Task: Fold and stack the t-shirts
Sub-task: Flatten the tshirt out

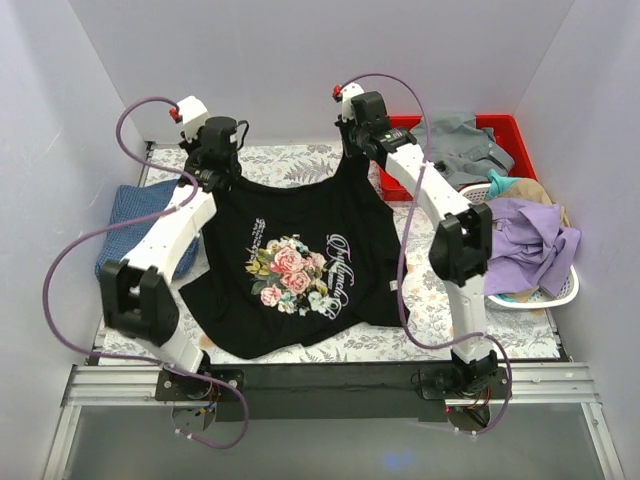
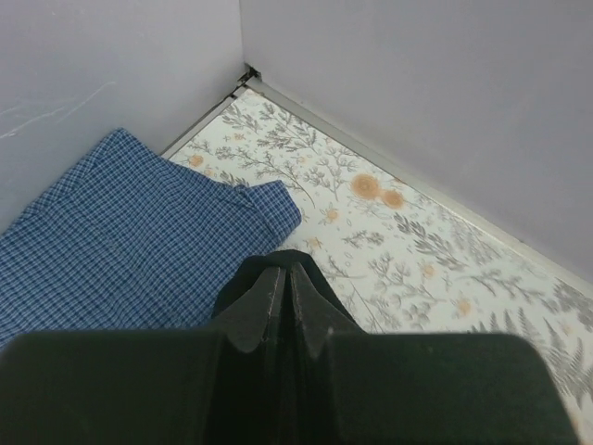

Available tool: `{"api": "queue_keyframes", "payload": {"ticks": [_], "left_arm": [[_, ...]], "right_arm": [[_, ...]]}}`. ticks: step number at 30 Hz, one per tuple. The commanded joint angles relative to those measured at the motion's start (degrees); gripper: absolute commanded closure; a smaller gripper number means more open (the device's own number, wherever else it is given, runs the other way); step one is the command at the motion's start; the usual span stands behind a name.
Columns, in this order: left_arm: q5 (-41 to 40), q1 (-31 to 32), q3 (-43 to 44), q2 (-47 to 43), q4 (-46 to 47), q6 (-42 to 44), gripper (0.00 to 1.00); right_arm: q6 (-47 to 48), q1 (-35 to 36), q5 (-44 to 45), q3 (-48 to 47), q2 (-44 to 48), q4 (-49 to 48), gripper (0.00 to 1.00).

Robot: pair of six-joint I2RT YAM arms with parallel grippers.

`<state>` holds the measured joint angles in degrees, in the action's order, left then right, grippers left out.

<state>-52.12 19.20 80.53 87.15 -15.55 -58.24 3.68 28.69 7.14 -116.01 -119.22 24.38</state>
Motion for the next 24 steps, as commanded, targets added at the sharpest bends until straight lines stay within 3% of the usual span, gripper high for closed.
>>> {"api": "queue_keyframes", "payload": {"ticks": [1,4,8,11,13,14,15,16,19,21,24], "left_arm": [[5.1,-5.9,6.3,8.5,4.4,0.5,1.00],[10.2,-10.6,13.9,18.6,4.7,0.1,1.00],[16.7,-14.8,21.7,28.8,6.1,0.2,1.00],[15.6,-15.7,27.9,36.7,6.8,3.1,1.00],[14.2,-15.9,31.0,41.1,7.0,5.3,1.00],[13.8,-16.0,31.8,42.0,7.3,5.9,1.00],[14.8,-16.2,32.7,43.0,6.8,6.4,0.92],[14.8,-16.4,32.8,43.4,6.8,6.6,0.84],[13.0,-17.0,31.5,42.6,6.4,5.2,0.25],[13.3,-17.1,31.6,40.1,4.3,4.0,0.19],[17.6,-16.9,29.9,34.3,1.1,1.4,0.18]], "right_arm": [[-0.2,-2.3,-0.6,-19.1,-9.1,3.2,0.99],[-1.3,-4.7,-2.6,-24.7,-16.0,2.2,0.99],[-2.3,-6.4,-4.5,-19.1,-17.7,-5.3,0.99],[-2.7,-7.1,-5.2,-20.1,-21.2,-5.5,0.98],[-3.2,-7.7,-5.9,-19.7,-22.9,-6.4,0.90],[-3.2,-7.9,-6.7,-19.6,-23.2,-6.7,0.80],[-3.2,-8.3,-6.7,-19.4,-23.5,-6.7,0.59],[-3.0,-8.4,-6.7,-19.2,-23.4,-7.2,0.53],[-2.0,-8.5,-7.6,-16.0,-20.5,-8.6,0.35],[-0.8,-8.5,-4.9,-14.6,-18.0,-8.5,0.34],[-0.4,-8.6,-3.5,-8.8,-10.4,-8.0,0.32]]}}
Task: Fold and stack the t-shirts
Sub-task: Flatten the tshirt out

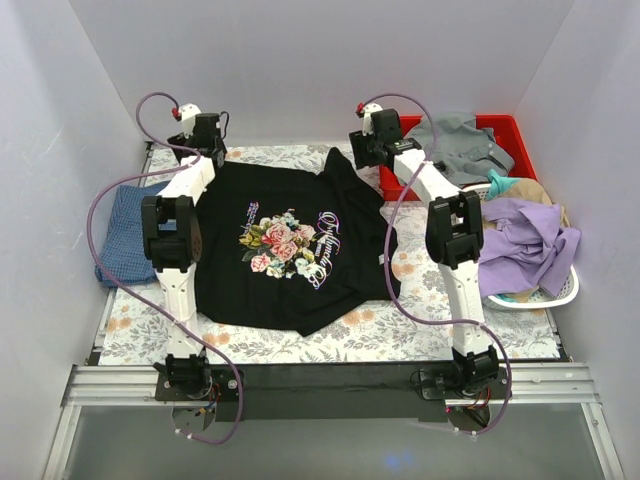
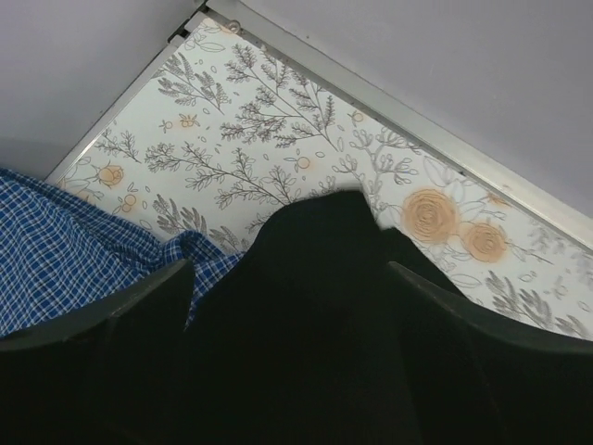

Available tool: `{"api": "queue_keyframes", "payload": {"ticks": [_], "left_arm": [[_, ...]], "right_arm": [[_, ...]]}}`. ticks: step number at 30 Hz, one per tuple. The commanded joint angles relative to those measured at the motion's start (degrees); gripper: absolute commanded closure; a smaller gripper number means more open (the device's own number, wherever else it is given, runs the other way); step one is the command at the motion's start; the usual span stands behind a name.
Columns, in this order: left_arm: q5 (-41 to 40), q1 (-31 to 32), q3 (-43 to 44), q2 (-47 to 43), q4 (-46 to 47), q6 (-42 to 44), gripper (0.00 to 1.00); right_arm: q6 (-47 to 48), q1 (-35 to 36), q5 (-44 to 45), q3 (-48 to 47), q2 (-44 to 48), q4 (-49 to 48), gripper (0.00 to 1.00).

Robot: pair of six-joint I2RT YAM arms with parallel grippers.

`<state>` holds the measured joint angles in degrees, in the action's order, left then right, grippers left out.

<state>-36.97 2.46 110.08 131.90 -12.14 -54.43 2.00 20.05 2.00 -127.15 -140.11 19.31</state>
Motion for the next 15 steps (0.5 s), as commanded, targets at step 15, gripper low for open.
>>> {"api": "queue_keyframes", "payload": {"ticks": [15], "left_arm": [[36.7,11.2,-40.5,-43.6,-8.3,-20.5,0.14]], "right_arm": [[-7.4,5.9,-12.6,51.0,45.5,7.1,0.45]]}}
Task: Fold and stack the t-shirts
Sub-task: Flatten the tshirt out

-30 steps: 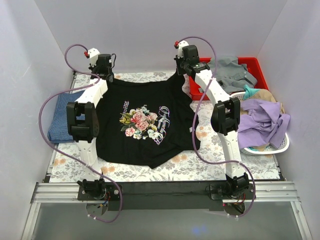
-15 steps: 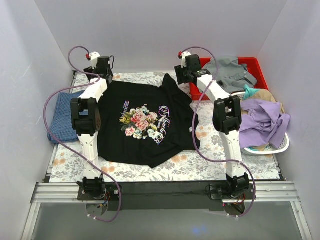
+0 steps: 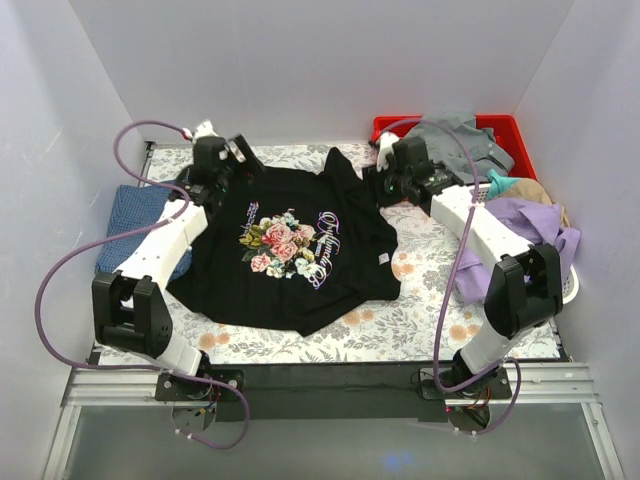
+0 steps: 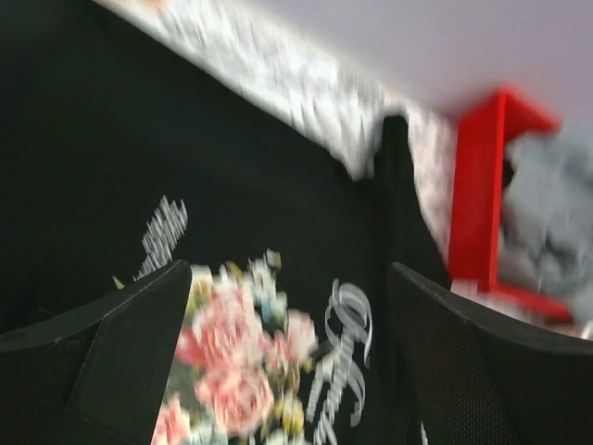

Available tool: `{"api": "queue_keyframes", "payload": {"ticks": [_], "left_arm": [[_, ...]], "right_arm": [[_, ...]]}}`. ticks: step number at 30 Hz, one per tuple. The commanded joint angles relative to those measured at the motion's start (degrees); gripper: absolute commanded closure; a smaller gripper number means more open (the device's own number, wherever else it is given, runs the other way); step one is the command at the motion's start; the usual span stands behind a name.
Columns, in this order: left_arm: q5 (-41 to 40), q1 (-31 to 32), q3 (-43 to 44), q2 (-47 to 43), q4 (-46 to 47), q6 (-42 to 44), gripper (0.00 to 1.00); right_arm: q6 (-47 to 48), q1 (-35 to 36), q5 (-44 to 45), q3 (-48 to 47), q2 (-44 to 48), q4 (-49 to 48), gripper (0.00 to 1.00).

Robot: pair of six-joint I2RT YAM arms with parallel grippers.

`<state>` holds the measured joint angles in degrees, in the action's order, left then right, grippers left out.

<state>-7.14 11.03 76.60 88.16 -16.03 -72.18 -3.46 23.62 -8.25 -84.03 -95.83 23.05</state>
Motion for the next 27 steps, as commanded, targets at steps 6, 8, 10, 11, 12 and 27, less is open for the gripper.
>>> {"api": "queue_keyframes", "payload": {"ticks": [6,8,10,11,12,27], "left_arm": [[6.3,7.2,-17.3,-1.5,-7.3,-4.1,0.14],[5.0,7.7,-18.8,-1.2,-8.0,-4.2,0.14],[2.7,7.8,-18.8,-0.4,-8.8,-3.7,0.14],[1.6,7.9,-18.7,0.2,-10.0,-3.5,0.14],[0.8,7.8,-18.2,1.6,-10.5,-3.3,0.14],[-8.1,9.0,-20.2,4.8,-18.0,-2.3,0.16]], "right_arm": [[-7.5,5.0,7.4,20.5,10.8,7.0,0.45],[-8.7,5.0,8.1,23.5,13.0,7.1,0.45],[-9.4,5.0,7.6,25.0,13.0,7.0,0.43],[-9.7,5.0,6.6,25.4,12.5,7.4,0.44],[-10.1,4.9,6.0,25.8,12.1,7.7,0.44],[-15.8,5.1,4.4,35.0,10.0,6.1,0.43]]}}
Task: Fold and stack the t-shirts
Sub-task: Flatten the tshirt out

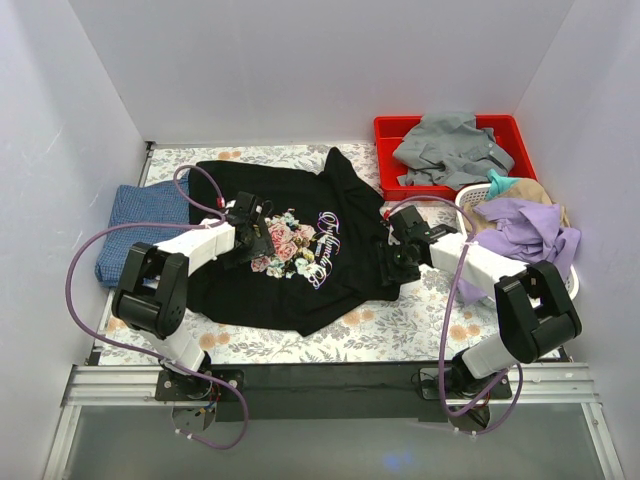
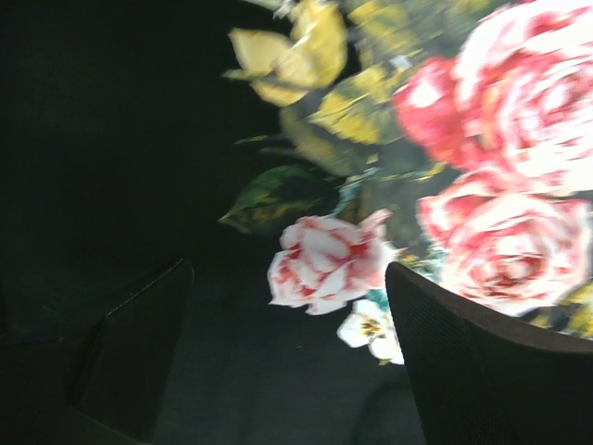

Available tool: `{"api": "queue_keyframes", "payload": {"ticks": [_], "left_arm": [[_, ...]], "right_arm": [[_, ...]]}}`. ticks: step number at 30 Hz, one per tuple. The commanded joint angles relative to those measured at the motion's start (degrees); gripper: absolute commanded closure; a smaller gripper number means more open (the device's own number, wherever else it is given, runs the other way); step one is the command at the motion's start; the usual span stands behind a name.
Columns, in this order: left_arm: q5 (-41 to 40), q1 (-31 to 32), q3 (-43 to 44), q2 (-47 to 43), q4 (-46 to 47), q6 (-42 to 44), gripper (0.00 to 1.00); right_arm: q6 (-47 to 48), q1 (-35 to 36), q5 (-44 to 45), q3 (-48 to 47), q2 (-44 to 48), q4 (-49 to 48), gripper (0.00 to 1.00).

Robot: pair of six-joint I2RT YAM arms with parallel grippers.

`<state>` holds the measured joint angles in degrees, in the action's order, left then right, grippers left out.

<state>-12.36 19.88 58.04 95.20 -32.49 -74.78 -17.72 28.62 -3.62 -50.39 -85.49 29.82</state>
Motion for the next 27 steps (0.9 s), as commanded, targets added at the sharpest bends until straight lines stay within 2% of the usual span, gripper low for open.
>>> {"api": "queue_keyframes", "payload": {"ticks": [1,5,6,8,9,10,11,12,14,15,18,23,27], "left_arm": [[-2.9,0.2,-2.0,-2.2,-1.5,0.2,0.16],[-3.3,0.2,-3.0,-1.6,-1.3,0.1,0.16],[-3.5,0.2,-3.1,-1.5,-1.3,0.1,0.16],[-3.9,0.2,-3.6,-1.2,-1.2,0.2,0.16],[-4.1,0.2,-3.9,-1.0,-1.2,0.3,0.17],[-4.2,0.2,-4.0,-0.8,-1.2,0.3,0.18],[-4.3,0.2,-4.0,-0.6,-1.9,0.3,0.25],[-4.4,0.2,-3.5,-0.1,-2.7,0.2,0.31],[-4.4,0.2,-3.1,0.1,-4.9,-0.1,0.51],[-4.5,0.2,-3.0,0.0,-6.0,-0.4,0.53],[-3.6,0.2,-3.6,-1.9,-9.3,-1.5,0.60],[-1.8,0.2,-6.4,-7.1,-15.6,-4.4,0.60],[3.5,1.7,-5.6,-10.6,-20.7,-6.6,0.61]], "right_arm": [[-1.4,0.1,-0.2,1.7,-0.7,-0.7,0.43],[-1.2,0.1,-1.8,4.1,-2.6,-2.4,0.44],[-1.3,0.1,-2.0,4.5,-3.1,-2.7,0.48],[-1.6,0.1,-0.6,5.4,-3.4,-3.6,0.62],[-1.5,0.1,-0.3,5.5,-3.5,-3.9,0.81],[-1.5,0.1,0.2,5.5,-3.8,-3.8,0.93],[-2.1,0.2,1.1,5.6,-3.6,-3.6,0.99],[-2.4,0.1,1.7,5.7,-2.4,-3.1,0.99],[-4.8,0.1,5.3,6.5,-0.3,-1.9,0.99],[-5.7,0.1,6.9,6.7,1.0,-0.8,0.99],[-10.3,0.1,14.5,6.3,9.6,5.9,0.99],[-17.1,0.1,23.2,4.4,19.6,19.9,0.99],[-22.5,0.1,28.1,2.8,24.7,29.0,0.99]]}}
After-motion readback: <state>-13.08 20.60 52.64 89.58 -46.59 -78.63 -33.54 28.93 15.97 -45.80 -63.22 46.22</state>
